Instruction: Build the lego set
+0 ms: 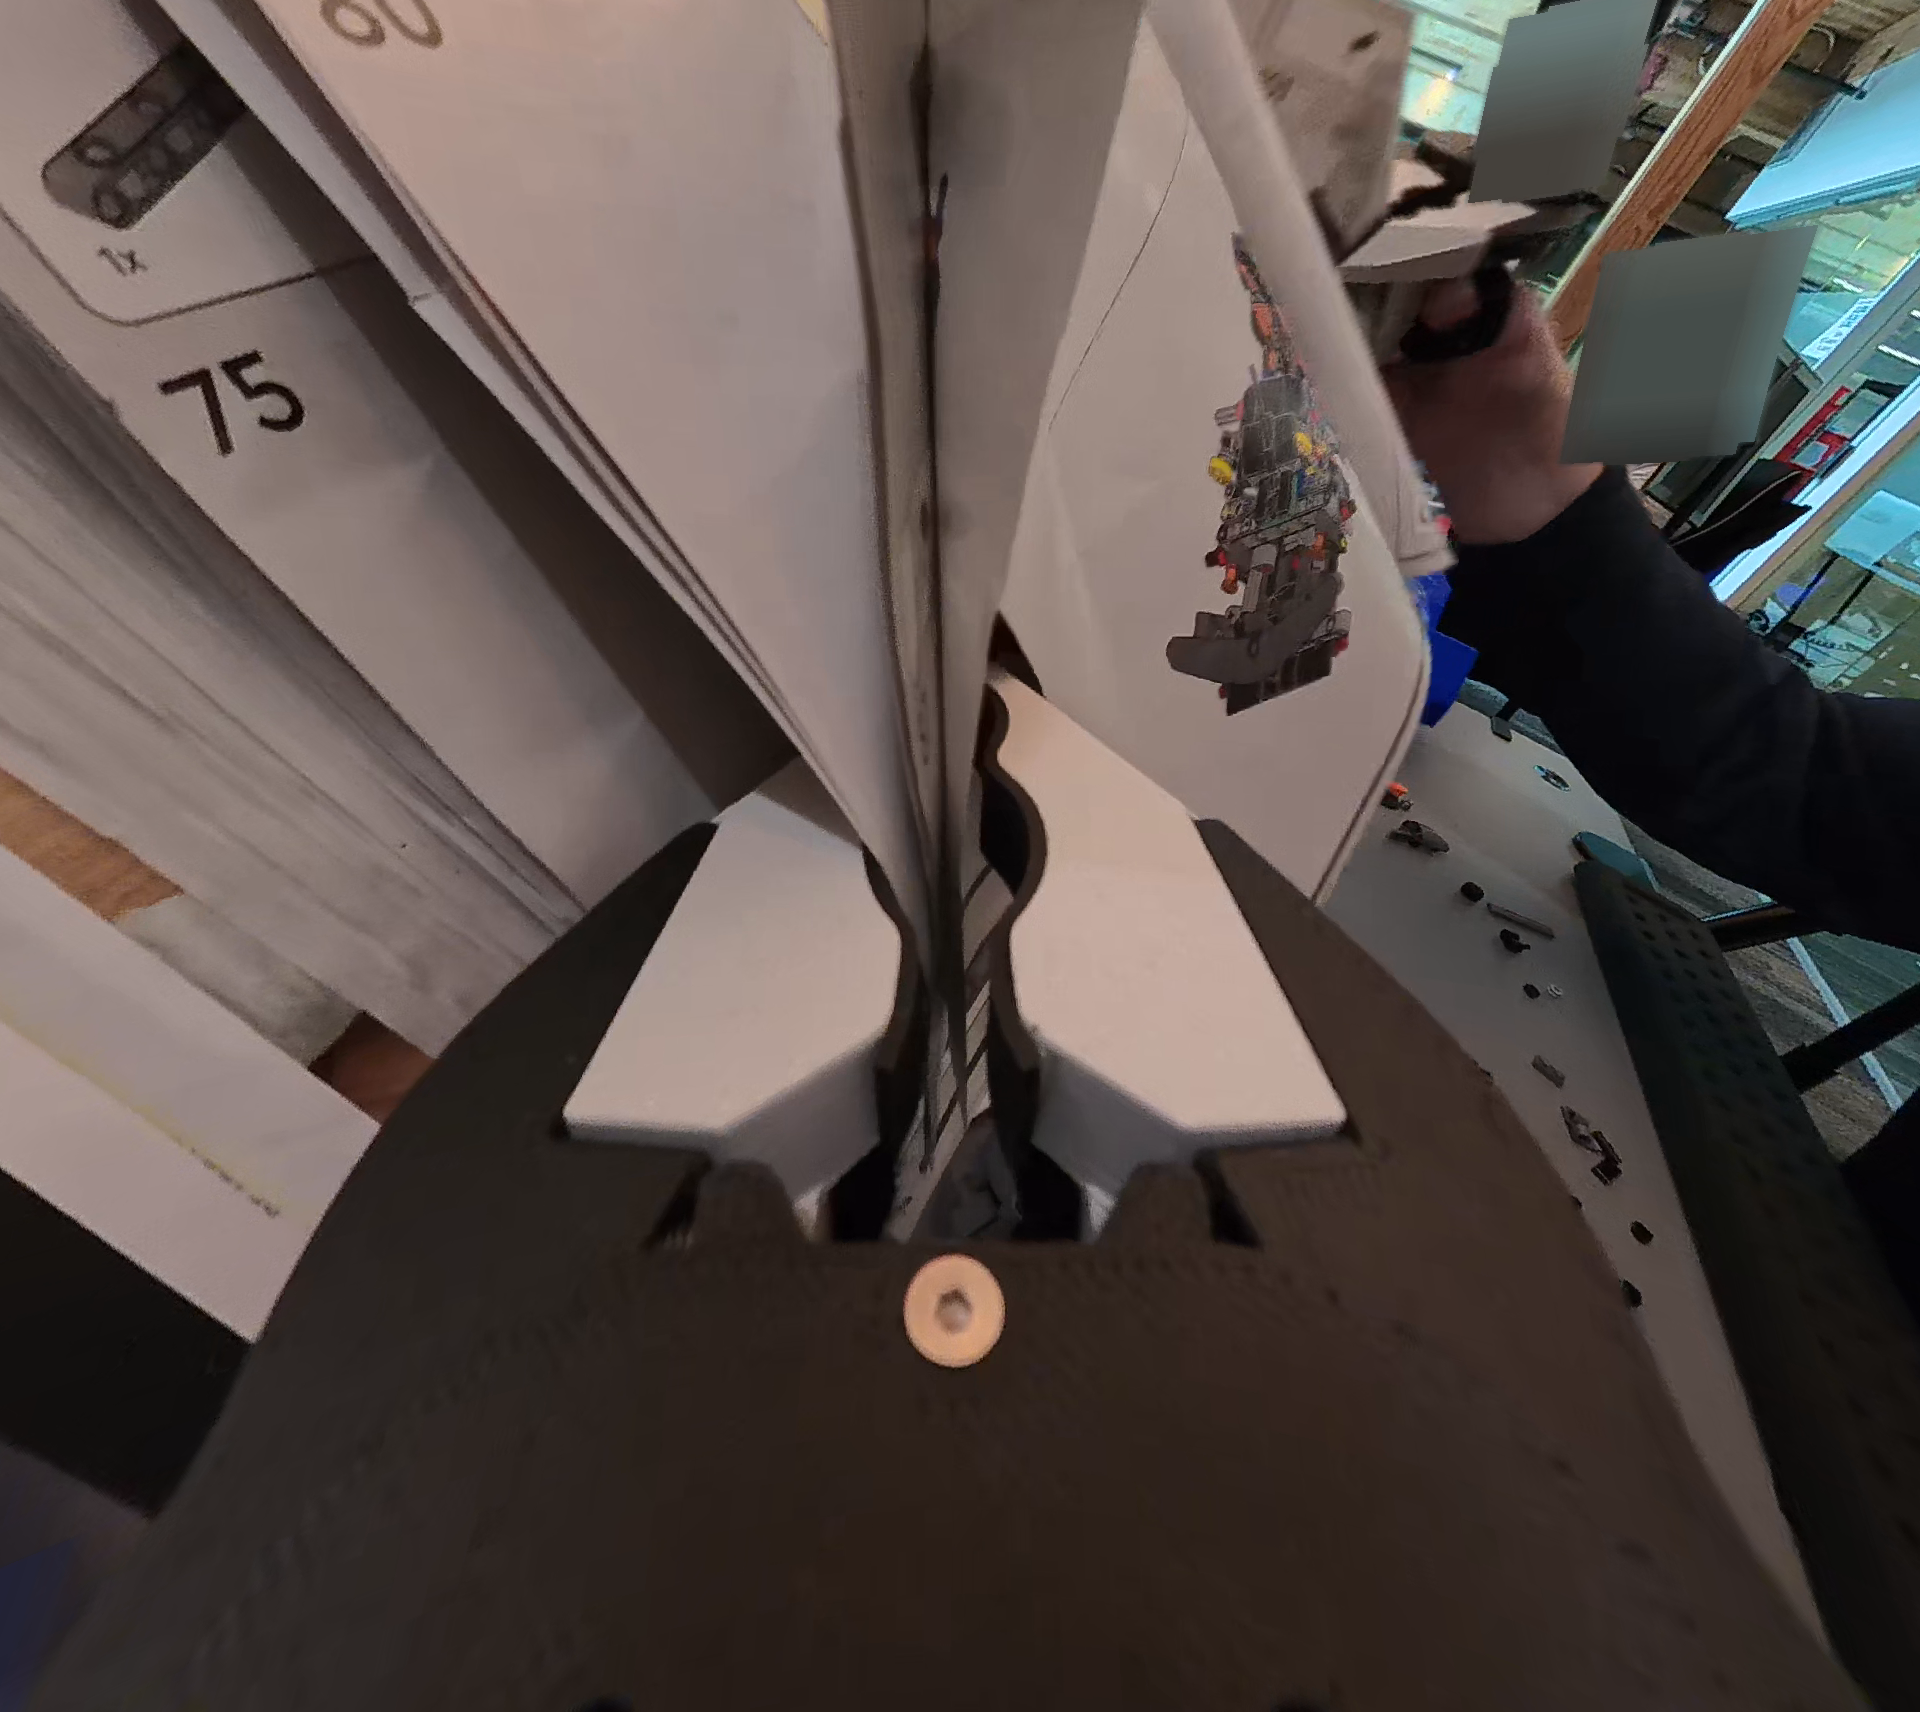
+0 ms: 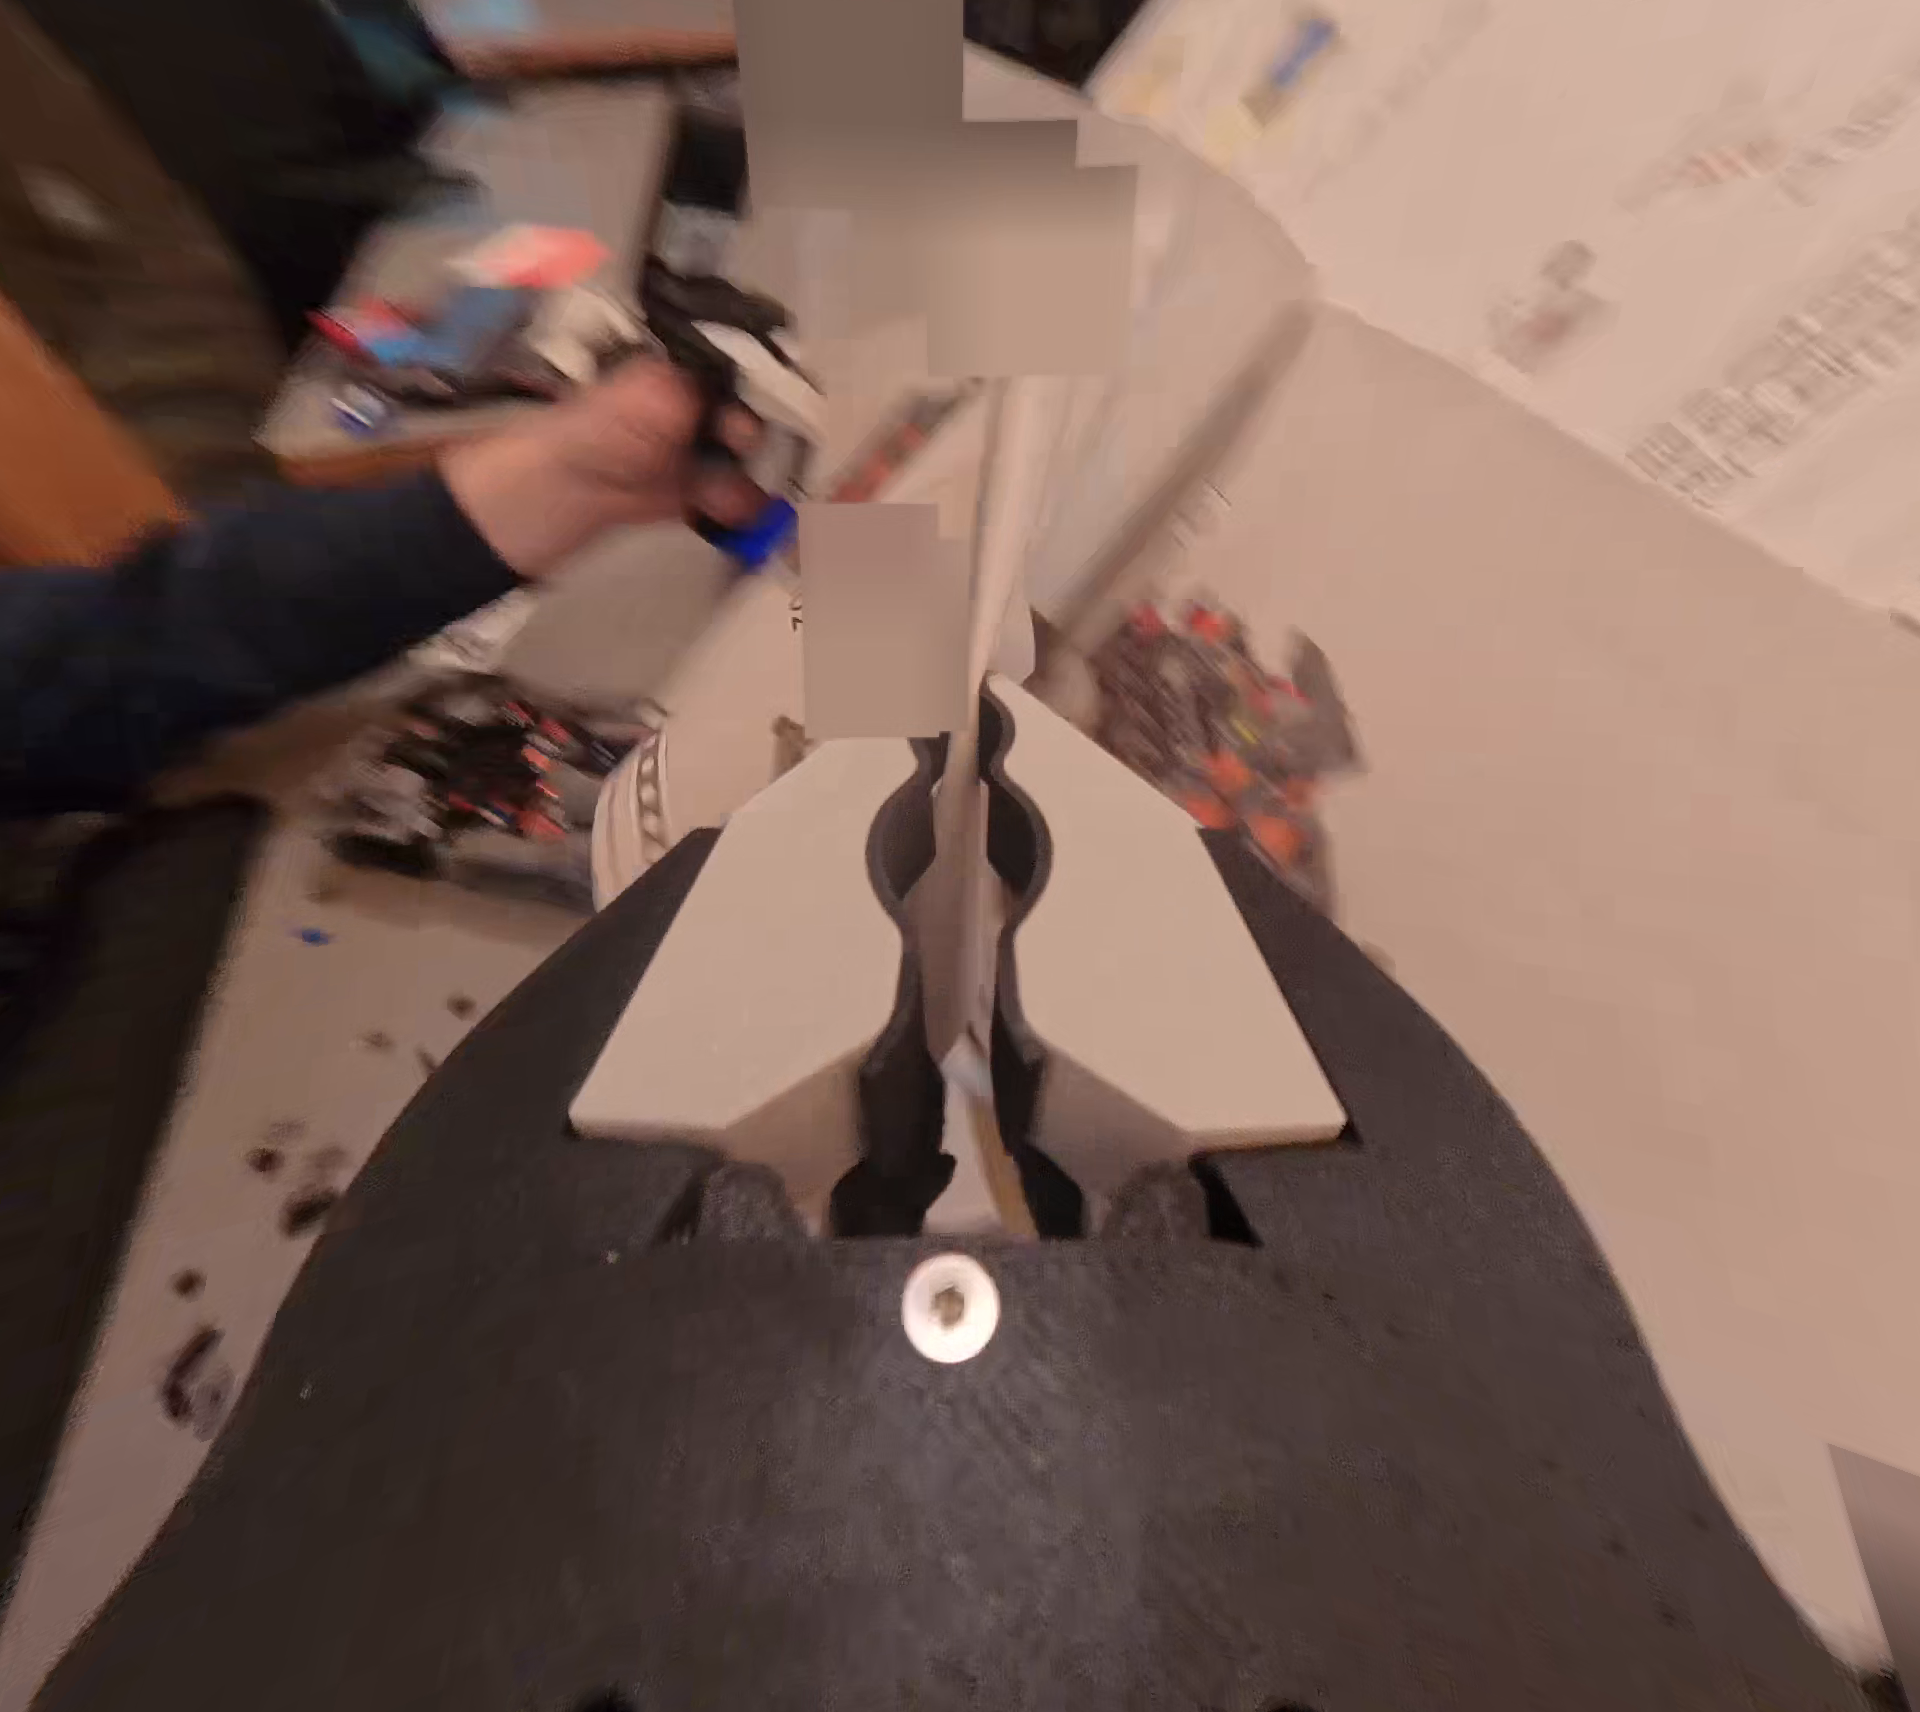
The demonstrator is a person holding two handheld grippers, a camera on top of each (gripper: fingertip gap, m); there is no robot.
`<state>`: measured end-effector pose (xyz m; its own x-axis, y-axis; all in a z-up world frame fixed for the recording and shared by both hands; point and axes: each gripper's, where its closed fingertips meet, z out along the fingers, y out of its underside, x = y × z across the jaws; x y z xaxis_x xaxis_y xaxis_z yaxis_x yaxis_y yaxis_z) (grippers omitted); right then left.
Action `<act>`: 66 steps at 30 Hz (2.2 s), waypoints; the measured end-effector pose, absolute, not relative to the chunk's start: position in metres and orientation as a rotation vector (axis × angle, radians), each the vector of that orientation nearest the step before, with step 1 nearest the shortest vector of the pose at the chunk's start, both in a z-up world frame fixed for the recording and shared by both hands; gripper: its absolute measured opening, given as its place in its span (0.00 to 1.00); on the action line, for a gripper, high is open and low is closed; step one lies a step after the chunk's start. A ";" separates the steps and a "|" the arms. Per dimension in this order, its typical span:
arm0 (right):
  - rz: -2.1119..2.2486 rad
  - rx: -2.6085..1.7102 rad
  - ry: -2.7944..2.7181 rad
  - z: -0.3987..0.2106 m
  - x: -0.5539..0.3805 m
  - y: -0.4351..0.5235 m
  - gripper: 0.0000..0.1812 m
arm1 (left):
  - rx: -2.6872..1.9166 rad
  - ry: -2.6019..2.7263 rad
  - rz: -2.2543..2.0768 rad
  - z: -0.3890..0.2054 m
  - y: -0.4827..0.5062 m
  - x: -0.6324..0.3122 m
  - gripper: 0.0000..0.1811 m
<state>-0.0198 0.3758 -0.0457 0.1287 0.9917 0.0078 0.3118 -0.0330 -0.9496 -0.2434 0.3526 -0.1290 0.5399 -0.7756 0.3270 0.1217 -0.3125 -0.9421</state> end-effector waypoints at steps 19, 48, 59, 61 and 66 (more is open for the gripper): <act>1.315 -1.411 -1.403 -0.067 -0.102 0.322 0.38 | -1.640 0.559 -1.054 -0.133 0.349 -0.247 0.00; 1.062 -1.615 -1.394 -0.092 -0.218 0.303 0.58 | -1.612 0.850 -0.849 -0.141 0.301 -0.204 0.50; 0.507 -1.563 -1.126 -0.035 -0.068 0.415 0.64 | -1.666 0.663 -0.785 -0.124 0.329 -0.230 0.00; 0.346 -1.592 -1.027 -0.028 -0.011 0.456 0.65 | -1.679 0.647 -0.758 -0.121 0.334 -0.236 0.00; 0.188 -1.745 -0.993 -0.057 0.056 0.507 0.69 | -1.685 0.637 -0.759 -0.118 0.341 -0.236 0.00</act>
